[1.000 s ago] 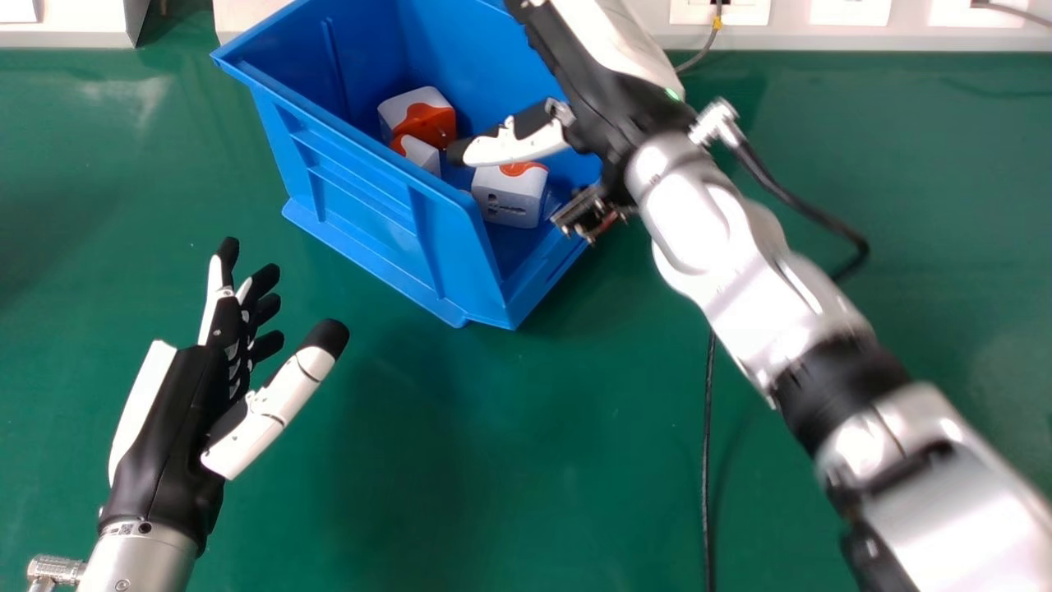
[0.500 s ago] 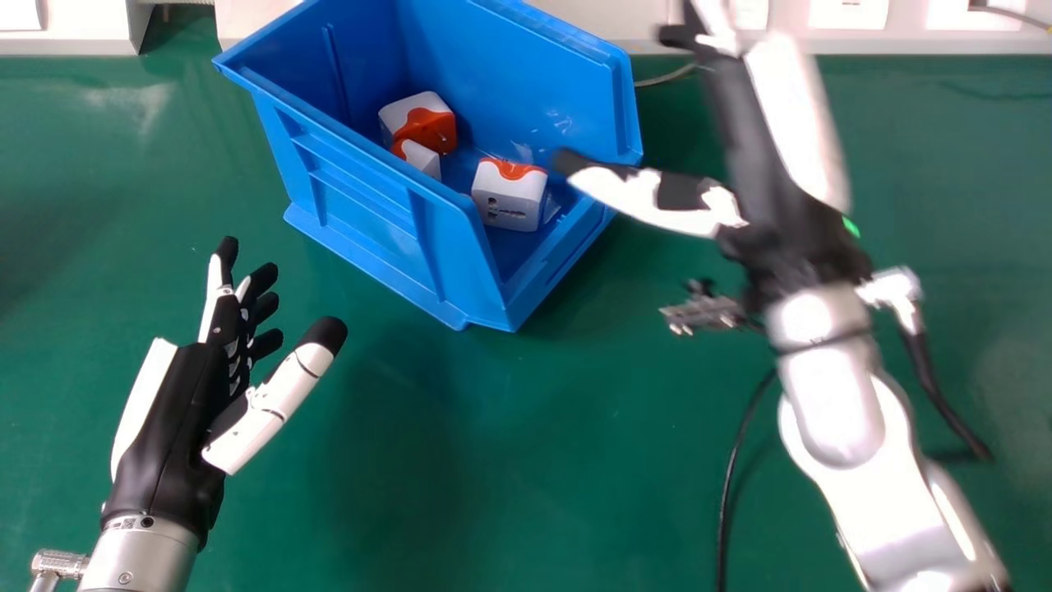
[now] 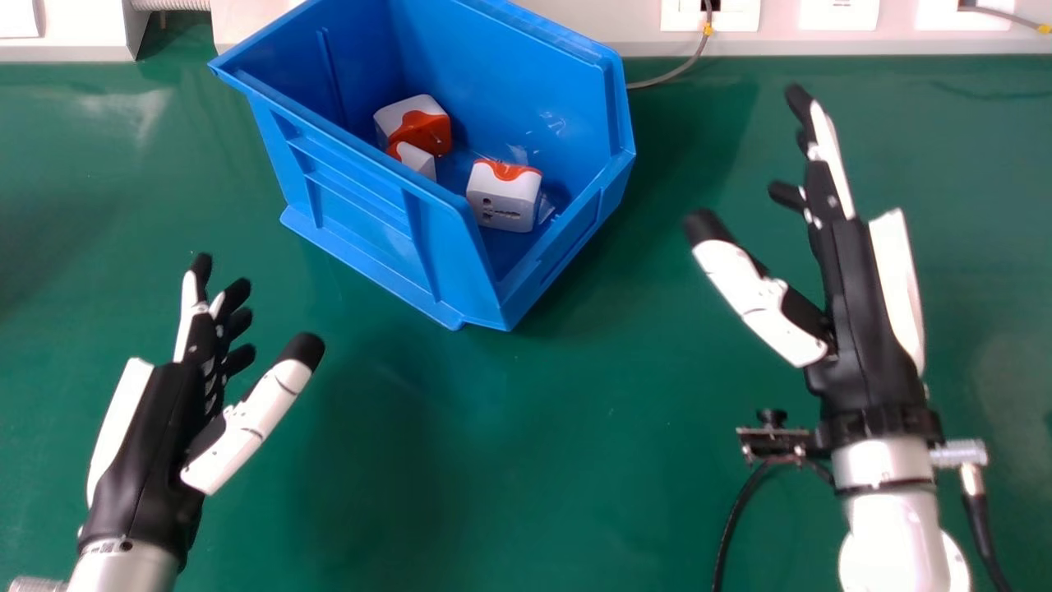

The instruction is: Pick all objects and put in blue box

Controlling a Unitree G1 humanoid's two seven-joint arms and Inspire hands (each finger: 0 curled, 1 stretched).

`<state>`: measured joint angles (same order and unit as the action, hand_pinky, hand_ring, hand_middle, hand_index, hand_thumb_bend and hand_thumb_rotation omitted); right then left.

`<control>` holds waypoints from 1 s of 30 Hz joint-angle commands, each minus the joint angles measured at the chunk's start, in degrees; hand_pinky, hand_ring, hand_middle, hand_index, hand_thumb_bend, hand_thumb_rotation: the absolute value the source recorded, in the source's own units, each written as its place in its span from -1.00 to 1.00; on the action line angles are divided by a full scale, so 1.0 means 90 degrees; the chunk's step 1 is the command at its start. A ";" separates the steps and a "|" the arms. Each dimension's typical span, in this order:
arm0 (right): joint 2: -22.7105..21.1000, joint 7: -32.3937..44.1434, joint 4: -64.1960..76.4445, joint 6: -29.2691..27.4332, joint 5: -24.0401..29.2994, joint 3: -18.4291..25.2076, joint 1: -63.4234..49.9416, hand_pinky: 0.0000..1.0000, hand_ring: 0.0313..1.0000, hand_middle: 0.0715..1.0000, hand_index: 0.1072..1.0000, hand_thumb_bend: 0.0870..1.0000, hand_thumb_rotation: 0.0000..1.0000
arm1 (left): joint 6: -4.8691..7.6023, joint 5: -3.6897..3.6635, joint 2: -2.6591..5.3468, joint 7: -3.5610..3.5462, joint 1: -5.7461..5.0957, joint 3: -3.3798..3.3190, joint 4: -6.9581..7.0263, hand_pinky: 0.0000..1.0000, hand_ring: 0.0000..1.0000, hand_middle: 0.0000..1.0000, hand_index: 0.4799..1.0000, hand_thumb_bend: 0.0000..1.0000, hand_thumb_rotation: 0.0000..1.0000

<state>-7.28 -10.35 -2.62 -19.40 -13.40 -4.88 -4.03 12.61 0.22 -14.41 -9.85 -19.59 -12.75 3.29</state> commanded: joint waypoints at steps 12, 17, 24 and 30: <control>-0.0010 0.1480 -0.0109 0.0354 0.1320 0.0187 -0.0023 0.98 1.00 1.00 1.00 -0.21 0.99 | 0.0480 -0.0102 0.0201 0.0290 -0.0715 -0.0265 0.0423 0.81 0.89 0.91 0.77 0.42 0.35; -0.0099 0.1903 -0.0276 0.0369 0.1542 0.0276 0.0097 1.00 1.00 1.00 1.00 -0.26 1.00 | 0.0572 -0.0083 0.0335 0.0388 -0.0928 -0.0315 0.0534 0.74 0.85 0.88 0.70 0.46 0.30; -0.0362 0.2486 -0.0206 0.0577 0.1780 0.0425 0.0185 1.00 1.00 1.00 1.00 -0.29 1.00 | 0.0636 -0.0066 0.0448 0.0503 -0.1132 -0.0344 0.0679 0.69 0.83 0.87 0.68 0.45 0.28; -0.0555 0.2745 -0.0262 0.0465 0.1743 0.0486 0.0089 1.00 1.00 1.00 1.00 -0.31 1.00 | 0.0705 0.0007 0.0517 0.0571 -0.1132 -0.0315 0.0678 0.66 0.82 0.86 0.66 0.46 0.27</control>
<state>-11.57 14.18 -5.85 -14.14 2.07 -1.51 -3.49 17.30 0.10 -9.89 -5.09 -29.70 -15.20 8.03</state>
